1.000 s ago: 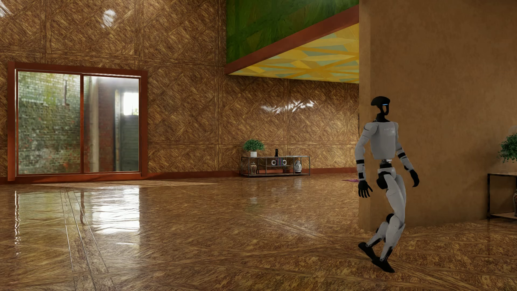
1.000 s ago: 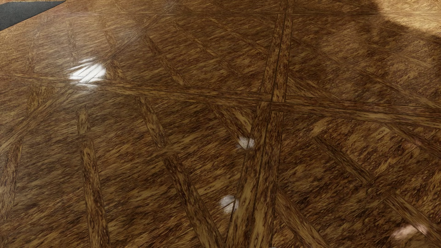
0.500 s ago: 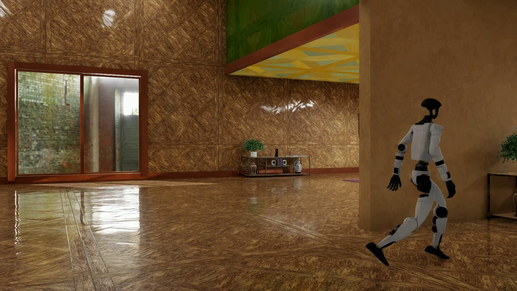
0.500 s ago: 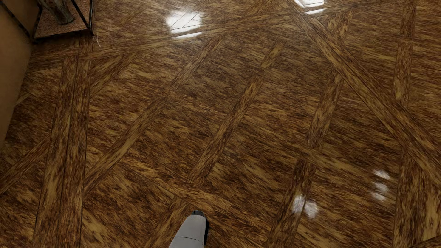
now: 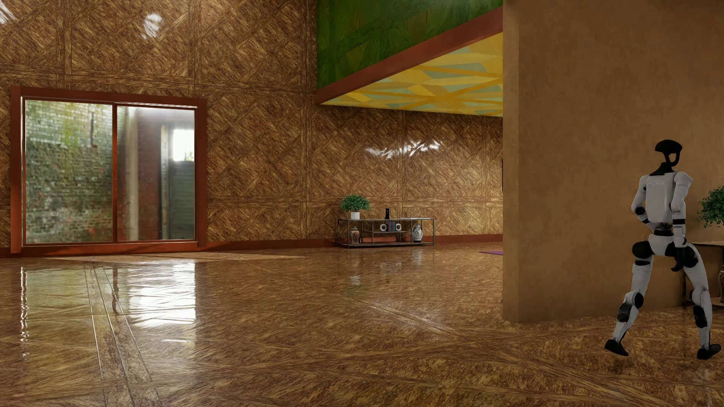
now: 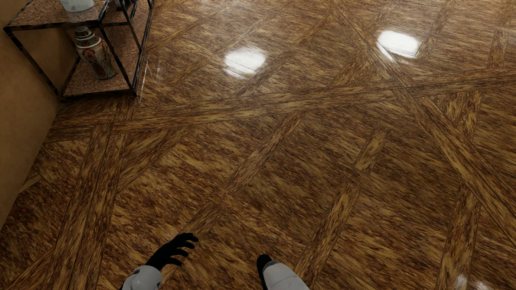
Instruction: Circle the corner
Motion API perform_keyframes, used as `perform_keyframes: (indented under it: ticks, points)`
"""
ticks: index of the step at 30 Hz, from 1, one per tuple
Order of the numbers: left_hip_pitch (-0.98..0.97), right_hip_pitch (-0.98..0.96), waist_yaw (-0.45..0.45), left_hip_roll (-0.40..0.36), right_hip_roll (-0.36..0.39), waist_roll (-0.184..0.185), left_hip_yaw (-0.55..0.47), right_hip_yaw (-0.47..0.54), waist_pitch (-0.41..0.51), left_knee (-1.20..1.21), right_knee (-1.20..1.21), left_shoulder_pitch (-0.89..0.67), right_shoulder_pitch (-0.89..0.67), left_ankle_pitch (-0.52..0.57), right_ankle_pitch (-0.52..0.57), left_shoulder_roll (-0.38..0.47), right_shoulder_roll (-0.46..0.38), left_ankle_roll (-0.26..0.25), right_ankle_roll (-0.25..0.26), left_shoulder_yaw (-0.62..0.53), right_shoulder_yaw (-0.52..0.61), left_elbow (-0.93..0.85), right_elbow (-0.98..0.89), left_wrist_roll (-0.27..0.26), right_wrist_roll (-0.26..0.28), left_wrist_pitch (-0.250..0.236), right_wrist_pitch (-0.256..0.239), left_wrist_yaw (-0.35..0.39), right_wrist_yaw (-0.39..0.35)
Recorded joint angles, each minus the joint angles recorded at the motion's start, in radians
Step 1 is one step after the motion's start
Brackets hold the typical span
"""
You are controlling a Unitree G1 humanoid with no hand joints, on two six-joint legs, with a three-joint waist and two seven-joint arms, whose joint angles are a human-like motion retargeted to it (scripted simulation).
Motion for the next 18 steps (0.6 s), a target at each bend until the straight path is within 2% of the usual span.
perform_keyframes:
  ticks: [1, 2, 3, 4, 5, 6, 7, 8, 9, 10, 11, 12, 13, 14, 15, 16, 17, 18]
  points:
    - [0.015, -0.048, -0.021, 0.054, 0.011, 0.022, 0.000, 0.000, -0.002, 0.054, 0.140, 0.005, -0.002, 0.073, 0.082, -0.008, 0.001, 0.000, 0.000, 0.019, 0.014, -0.005, 0.024, 0.000, 0.000, 0.000, 0.000, 0.000, 0.000]
    - [0.010, -0.067, -0.016, 0.116, 0.057, 0.065, 0.000, 0.000, 0.011, 0.165, 0.278, 0.030, -0.023, 0.213, 0.100, -0.039, 0.003, 0.000, 0.000, 0.022, 0.038, 0.029, 0.080, 0.000, 0.000, 0.000, 0.000, 0.000, 0.000]
    - [-0.044, -0.016, 0.012, 0.141, 0.085, 0.072, 0.000, 0.000, 0.022, 0.349, 0.348, 0.060, -0.060, 0.379, 0.052, -0.050, 0.012, 0.000, 0.000, 0.019, 0.043, 0.067, 0.116, 0.000, 0.000, 0.000, 0.000, 0.000, 0.000]
    - [-0.175, 0.031, 0.046, 0.110, 0.099, 0.058, 0.000, 0.000, 0.013, 0.622, 0.371, 0.072, -0.068, 0.505, -0.014, -0.043, 0.030, 0.000, 0.000, -0.034, 0.017, 0.106, 0.092, 0.000, 0.000, 0.000, 0.000, 0.000, 0.000]
    - [-0.285, 0.127, 0.123, 0.115, 0.142, 0.069, 0.000, 0.000, 0.026, 0.845, 0.335, 0.075, -0.082, 0.494, -0.032, -0.050, 0.039, 0.000, 0.000, -0.099, 0.001, 0.160, 0.048, 0.000, 0.000, 0.000, 0.000, 0.000, 0.000]
    - [-0.374, 0.225, 0.207, 0.080, 0.158, 0.049, 0.000, 0.000, 0.039, 0.957, 0.282, 0.093, -0.106, 0.472, -0.025, -0.058, 0.047, 0.000, 0.000, -0.162, -0.018, 0.224, -0.003, 0.000, 0.000, 0.000, 0.000, 0.000, 0.000]
    - [-0.495, 0.304, 0.285, 0.053, 0.163, 0.021, 0.000, 0.000, 0.034, 1.005, 0.228, 0.145, -0.140, 0.469, -0.023, -0.059, 0.059, 0.000, 0.000, -0.167, -0.052, 0.236, -0.068, 0.000, 0.000, 0.000, 0.000, 0.000, 0.000]
    - [-0.582, 0.413, 0.349, 0.026, 0.163, -0.009, 0.000, 0.000, 0.040, 0.946, 0.160, 0.219, -0.166, 0.492, -0.023, -0.055, 0.067, 0.000, 0.000, -0.143, -0.058, 0.237, -0.141, 0.000, 0.000, 0.000, 0.000, 0.000, 0.000]
    - [-0.652, 0.510, 0.392, 0.007, 0.159, -0.007, 0.000, 0.000, 0.046, 0.787, 0.104, 0.214, -0.195, 0.566, -0.027, -0.095, 0.062, 0.000, 0.000, -0.241, -0.100, 0.419, -0.206, 0.000, 0.000, 0.000, 0.000, 0.000, 0.000]
    - [-0.710, 0.602, 0.439, -0.005, 0.148, -0.021, 0.000, 0.000, 0.046, 0.575, 0.052, 0.268, -0.224, 0.667, -0.032, -0.072, 0.064, 0.000, 0.000, -0.307, -0.142, 0.409, -0.290, 0.000, 0.000, 0.000, 0.000, 0.000, 0.000]
    - [-0.758, 0.681, 0.476, -0.007, 0.136, -0.025, 0.000, 0.000, 0.039, 0.356, 0.010, 0.310, -0.251, 0.723, -0.053, -0.071, 0.062, 0.000, 0.000, -0.345, -0.143, 0.438, -0.353, 0.000, 0.000, 0.000, 0.000, 0.000, 0.000]
    - [-0.778, 0.752, 0.509, 0.005, 0.130, -0.013, 0.000, 0.000, 0.033, 0.151, -0.009, 0.344, -0.289, 0.594, -0.087, -0.076, 0.049, 0.000, 0.000, -0.369, -0.173, 0.463, -0.410, 0.000, 0.000, 0.000, 0.000, 0.000, 0.000]
    - [-0.804, 0.798, 0.542, 0.018, 0.122, -0.004, 0.000, 0.000, 0.023, 0.031, -0.013, 0.375, -0.322, 0.279, -0.127, -0.074, 0.036, 0.000, 0.000, -0.407, -0.186, 0.472, -0.452, 0.000, 0.000, 0.000, 0.000, 0.000, 0.000]
    - [-0.832, 0.831, 0.572, 0.035, 0.102, 0.003, 0.000, 0.000, 0.014, 0.059, -0.003, 0.402, -0.344, 0.059, -0.169, -0.077, 0.028, 0.000, 0.000, -0.421, -0.211, 0.481, -0.476, 0.000, 0.000, 0.000, 0.000, 0.000, 0.000]
    - [-0.857, 0.863, 0.610, 0.032, 0.082, 0.003, 0.000, 0.000, 0.018, 0.050, 0.019, 0.423, -0.356, 0.038, -0.171, -0.079, 0.026, 0.000, 0.000, -0.444, -0.232, 0.492, -0.481, 0.000, 0.000, 0.000, 0.000, 0.000, 0.000]
    - [-0.876, 0.912, 0.632, 0.015, 0.056, -0.008, 0.000, 0.000, 0.026, 0.068, 0.041, 0.437, -0.354, 0.214, -0.131, -0.079, 0.035, 0.000, 0.000, -0.460, -0.253, 0.508, -0.450, 0.000, 0.000, 0.000, 0.000, 0.000, 0.000]
    - [-0.916, 0.912, 0.626, -0.014, 0.042, -0.021, 0.000, 0.000, 0.005, 0.109, 0.095, 0.443, -0.338, 0.488, -0.012, -0.084, 0.048, 0.000, 0.000, -0.472, -0.267, 0.521, -0.414, 0.000, 0.000, 0.000, 0.000, 0.000, 0.000]
    - [-0.926, 0.870, 0.610, -0.062, -0.009, -0.057, 0.000, 0.000, -0.002, 0.195, 0.254, 0.432, -0.318, 0.631, 0.193, -0.084, 0.073, 0.000, 0.000, -0.502, -0.253, 0.541, -0.331, 0.000, 0.000, 0.000, 0.000, 0.000, 0.000]
